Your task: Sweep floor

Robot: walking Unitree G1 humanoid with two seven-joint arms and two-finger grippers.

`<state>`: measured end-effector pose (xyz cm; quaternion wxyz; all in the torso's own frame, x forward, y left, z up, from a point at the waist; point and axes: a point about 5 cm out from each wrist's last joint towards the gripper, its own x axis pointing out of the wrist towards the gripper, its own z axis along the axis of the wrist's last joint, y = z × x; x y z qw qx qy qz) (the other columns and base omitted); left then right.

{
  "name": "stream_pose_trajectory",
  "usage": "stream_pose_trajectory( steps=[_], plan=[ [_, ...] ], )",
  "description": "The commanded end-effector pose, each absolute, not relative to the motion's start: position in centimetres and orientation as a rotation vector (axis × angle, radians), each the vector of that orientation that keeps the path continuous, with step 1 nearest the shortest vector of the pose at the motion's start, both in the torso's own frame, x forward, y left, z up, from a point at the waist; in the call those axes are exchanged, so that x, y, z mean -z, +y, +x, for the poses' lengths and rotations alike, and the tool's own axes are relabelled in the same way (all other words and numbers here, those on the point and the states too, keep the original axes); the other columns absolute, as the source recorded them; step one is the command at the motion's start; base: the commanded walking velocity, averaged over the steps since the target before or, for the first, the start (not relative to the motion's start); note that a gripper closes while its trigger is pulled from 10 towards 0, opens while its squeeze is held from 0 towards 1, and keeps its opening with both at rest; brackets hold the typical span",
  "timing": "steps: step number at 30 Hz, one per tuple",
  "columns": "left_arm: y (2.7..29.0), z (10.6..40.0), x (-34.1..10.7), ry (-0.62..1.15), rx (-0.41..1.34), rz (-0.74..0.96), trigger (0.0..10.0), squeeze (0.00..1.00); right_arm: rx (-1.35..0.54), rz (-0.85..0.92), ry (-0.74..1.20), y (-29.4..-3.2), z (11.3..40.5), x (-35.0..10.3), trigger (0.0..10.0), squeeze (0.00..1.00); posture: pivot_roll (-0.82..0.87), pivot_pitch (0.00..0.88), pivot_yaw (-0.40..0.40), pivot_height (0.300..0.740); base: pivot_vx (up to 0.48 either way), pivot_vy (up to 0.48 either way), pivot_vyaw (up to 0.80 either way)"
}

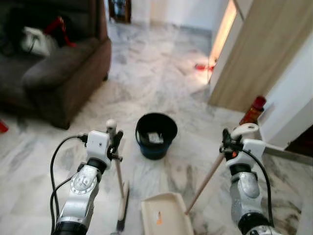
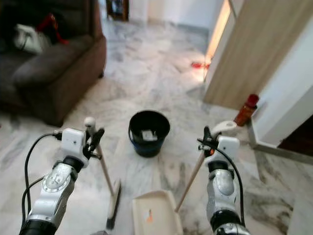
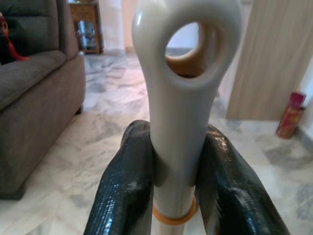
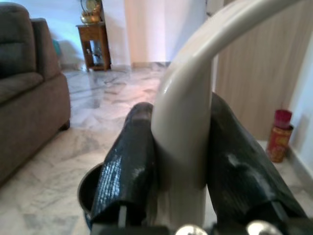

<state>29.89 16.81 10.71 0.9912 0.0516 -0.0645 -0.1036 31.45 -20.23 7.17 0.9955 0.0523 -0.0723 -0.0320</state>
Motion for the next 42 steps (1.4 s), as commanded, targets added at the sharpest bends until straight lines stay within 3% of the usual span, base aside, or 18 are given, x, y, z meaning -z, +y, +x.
stream_pose_trajectory(
  steps=[1,26,35,42],
  plan=[
    [16.14,30.53,-12.11,-0.198,0.220,0.122,10.0,0.00,0.103,0.122,-0.171,-21.15,31.53,-7.72,10.0,0.00,0.22,0.071,-0.108,0.740,0.000,0.000,-0.80],
    [16.35,30.71,-11.74,-0.199,0.193,0.160,10.0,0.00,0.109,0.107,-0.152,-21.16,31.27,-7.33,10.0,0.00,0.20,0.068,-0.112,0.740,0.000,0.000,-0.80],
    [15.94,30.61,-11.57,-0.201,0.212,0.151,10.0,0.00,0.100,0.107,-0.146,-20.71,31.21,-7.13,10.0,0.00,0.20,0.048,-0.110,0.740,0.000,-0.334,-0.80],
    [16.20,30.69,-11.55,-0.200,0.211,0.151,10.0,0.00,0.100,0.109,-0.145,-20.64,31.23,-7.11,10.0,0.00,0.20,0.037,-0.108,0.740,0.000,0.000,-0.80]
  ],
)
